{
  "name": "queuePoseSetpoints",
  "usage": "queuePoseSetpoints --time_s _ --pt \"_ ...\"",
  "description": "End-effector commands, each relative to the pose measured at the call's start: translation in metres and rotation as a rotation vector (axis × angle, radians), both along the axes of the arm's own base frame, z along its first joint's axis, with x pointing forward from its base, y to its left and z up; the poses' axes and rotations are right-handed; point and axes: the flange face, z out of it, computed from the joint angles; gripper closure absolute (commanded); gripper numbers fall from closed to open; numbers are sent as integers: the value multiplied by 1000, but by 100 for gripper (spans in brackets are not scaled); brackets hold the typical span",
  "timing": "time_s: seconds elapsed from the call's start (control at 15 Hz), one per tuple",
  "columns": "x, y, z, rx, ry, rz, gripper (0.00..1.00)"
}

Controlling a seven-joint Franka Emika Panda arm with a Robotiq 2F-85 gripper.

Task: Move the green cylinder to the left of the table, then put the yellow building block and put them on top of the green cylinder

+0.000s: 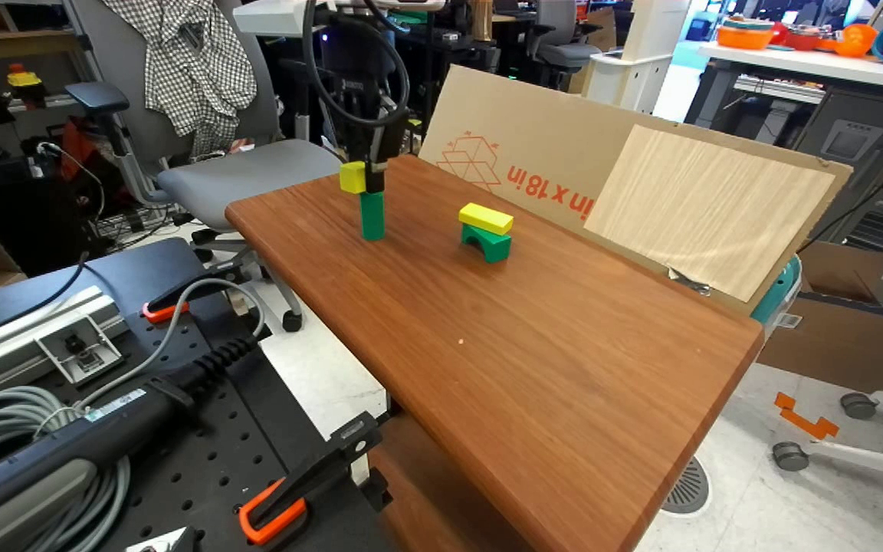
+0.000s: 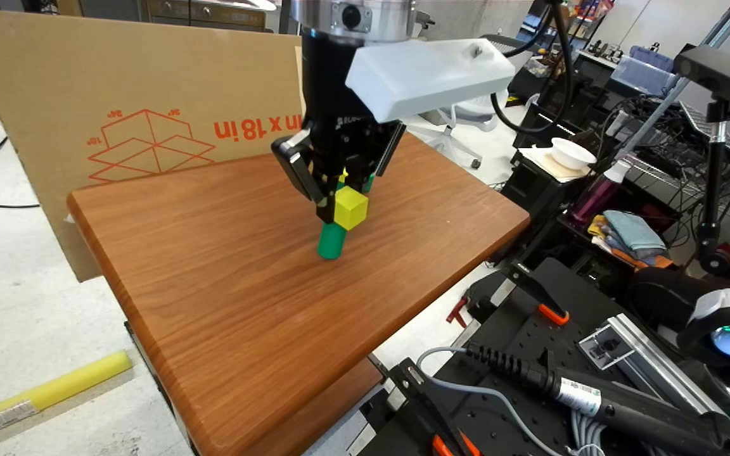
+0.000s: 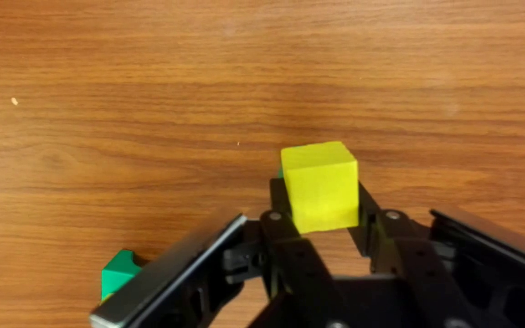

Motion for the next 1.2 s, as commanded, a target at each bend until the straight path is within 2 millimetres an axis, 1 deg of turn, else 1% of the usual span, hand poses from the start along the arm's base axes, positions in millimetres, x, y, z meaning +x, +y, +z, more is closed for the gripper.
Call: queuePoseSetpoints --time_s 0.0,0.2,0.6,0.8,0.87,0.93,1.0,1.07,1.13 --pt "8 -1 1 22 -8 5 91" --pt "12 -2 1 19 -12 6 91" --pt "19 -2 -11 10 3 8 91" --pt "24 -1 -11 6 -2 11 91" --pt "25 -1 -11 4 -4 12 74" --pt "26 -1 -10 2 0 10 41" --pt "27 -2 -10 2 0 10 40" --pt "27 -2 -11 -1 -1 10 35" --pt "27 -2 -11 -4 0 10 27"
